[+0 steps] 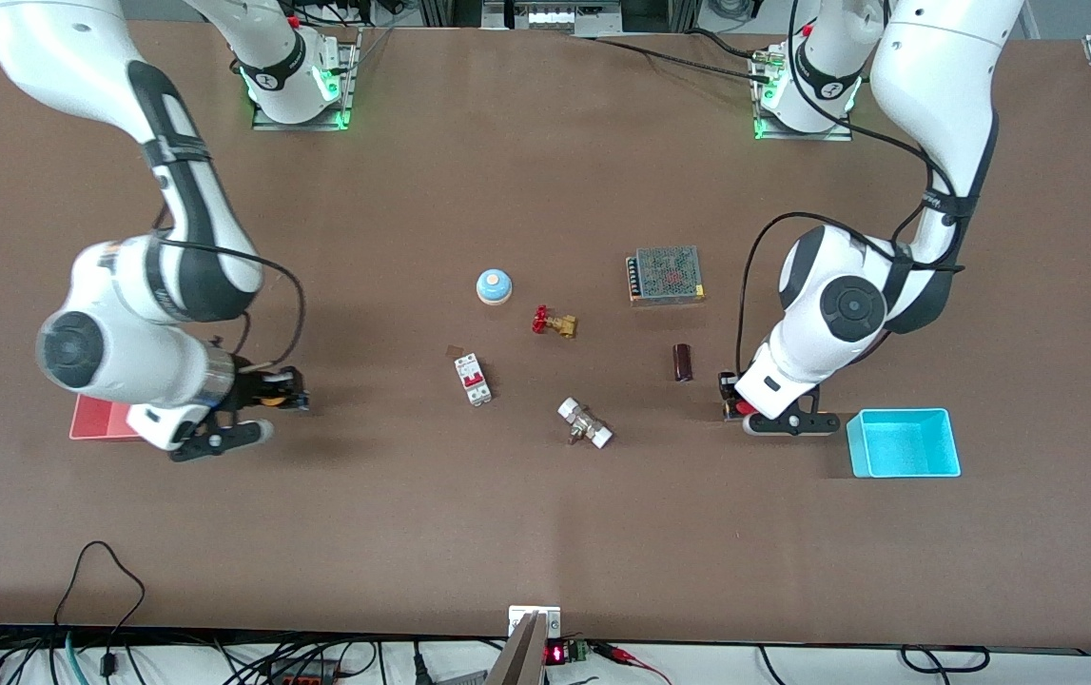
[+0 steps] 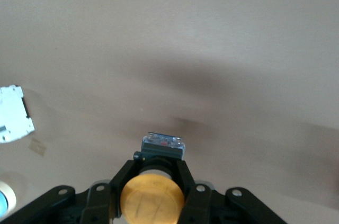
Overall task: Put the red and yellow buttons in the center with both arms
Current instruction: 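Lift the yellow button with the right gripper while the left gripper lifts the red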
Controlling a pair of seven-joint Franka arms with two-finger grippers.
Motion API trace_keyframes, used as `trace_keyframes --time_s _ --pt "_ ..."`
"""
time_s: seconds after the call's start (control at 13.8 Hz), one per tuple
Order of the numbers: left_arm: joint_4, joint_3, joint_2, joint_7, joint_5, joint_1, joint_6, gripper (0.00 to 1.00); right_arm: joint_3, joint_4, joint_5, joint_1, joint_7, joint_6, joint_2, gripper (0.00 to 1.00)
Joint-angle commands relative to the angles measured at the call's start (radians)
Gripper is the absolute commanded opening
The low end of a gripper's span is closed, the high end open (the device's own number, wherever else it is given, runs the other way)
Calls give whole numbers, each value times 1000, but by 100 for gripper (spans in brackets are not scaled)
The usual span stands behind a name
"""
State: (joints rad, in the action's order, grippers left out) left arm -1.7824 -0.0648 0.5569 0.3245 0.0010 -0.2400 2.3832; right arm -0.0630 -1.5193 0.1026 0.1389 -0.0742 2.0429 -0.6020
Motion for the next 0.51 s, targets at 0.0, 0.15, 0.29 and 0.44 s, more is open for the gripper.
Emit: trace_keyframes --time_s 0.0,0.15,0.29,0.44 --pt "-5 2 4 -2 -15 -8 8 27 9 -2 5 36 86 40 -31 32" --pt "-5 2 5 -2 -15 -8 7 34 12 -2 -27 62 149 59 -59 32" --pt "-3 2 5 -2 -15 -7 7 50 12 -2 -34 82 221 66 -79 32" --pt "3 2 0 -1 -15 -5 2 64 12 -4 -49 103 243 66 -96 32"
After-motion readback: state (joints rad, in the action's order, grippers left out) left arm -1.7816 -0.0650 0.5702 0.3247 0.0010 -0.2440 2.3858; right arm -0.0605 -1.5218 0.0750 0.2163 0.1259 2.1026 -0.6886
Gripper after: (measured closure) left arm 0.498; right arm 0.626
